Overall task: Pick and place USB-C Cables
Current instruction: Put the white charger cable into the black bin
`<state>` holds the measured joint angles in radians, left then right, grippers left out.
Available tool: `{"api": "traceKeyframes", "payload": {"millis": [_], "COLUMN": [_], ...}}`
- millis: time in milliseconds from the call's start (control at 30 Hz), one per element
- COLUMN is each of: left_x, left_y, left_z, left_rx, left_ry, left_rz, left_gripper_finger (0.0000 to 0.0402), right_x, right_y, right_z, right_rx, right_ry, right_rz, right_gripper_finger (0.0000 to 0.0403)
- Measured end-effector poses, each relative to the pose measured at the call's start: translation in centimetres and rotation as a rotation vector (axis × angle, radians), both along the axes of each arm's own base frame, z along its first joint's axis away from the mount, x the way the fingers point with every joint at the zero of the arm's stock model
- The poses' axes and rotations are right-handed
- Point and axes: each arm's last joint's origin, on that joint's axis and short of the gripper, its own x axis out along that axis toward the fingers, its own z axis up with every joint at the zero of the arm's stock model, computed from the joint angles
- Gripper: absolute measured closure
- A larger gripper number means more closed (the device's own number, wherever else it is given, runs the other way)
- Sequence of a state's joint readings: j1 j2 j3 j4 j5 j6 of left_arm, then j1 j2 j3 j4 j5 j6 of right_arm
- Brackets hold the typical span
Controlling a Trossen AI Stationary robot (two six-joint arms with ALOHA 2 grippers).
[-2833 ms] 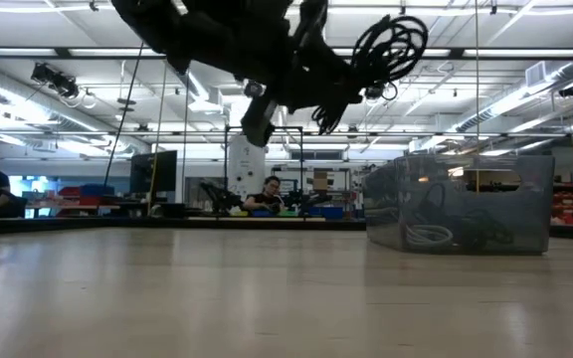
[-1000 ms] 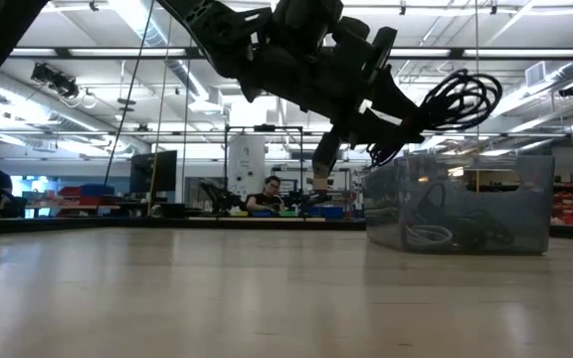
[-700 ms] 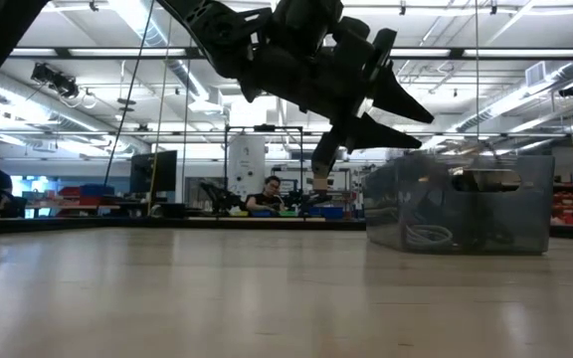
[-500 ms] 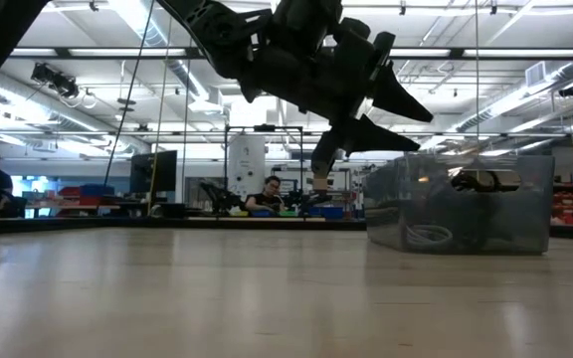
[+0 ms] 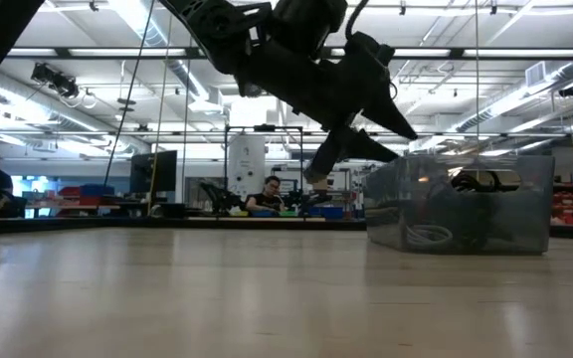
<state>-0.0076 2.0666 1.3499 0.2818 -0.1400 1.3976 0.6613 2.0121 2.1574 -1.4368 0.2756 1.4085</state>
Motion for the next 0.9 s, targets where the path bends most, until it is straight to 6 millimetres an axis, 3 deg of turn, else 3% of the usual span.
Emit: {"api": "traceKeyframes", "payload": {"millis": [267,467,600,733,900], "left_x": [-0.6,-2.1,-4.3,-7.3,-11.0], "left_y": [-2.4,-3.2,-3.3,-3.2,-3.2], "left_z": [0.4,5.0,7.7,9.2,10.0], "left_rx": [0.023,-0.260,-0.497,-0.796,-1.106], "left_ry": [-0.034,-0.228,-0.229,-0.077,0.253], "left_rz": [0.329,0.505,0.609,0.703,0.806], "left_gripper_finger": [0.0253,0.0270,0.0277,0.0279,0.0279], "right_x": [0.0,-0.1,-0.1,-0.1,0.1], "right_y": [0.0,0.1,0.1,0.1,-0.2], "right_z": [0.0,0.0,0.0,0.0,0.1], "right_rx": [-0.036,-0.079,-0.095,-0.126,-0.206], "right_ry": [0.003,-0.006,-0.004,-0.003,-0.012], "right_rz": [0.077,0.130,0.167,0.226,0.317], "right_gripper_finger": [0.0229,0.0229,0.0229,0.0229,0.0229]}}
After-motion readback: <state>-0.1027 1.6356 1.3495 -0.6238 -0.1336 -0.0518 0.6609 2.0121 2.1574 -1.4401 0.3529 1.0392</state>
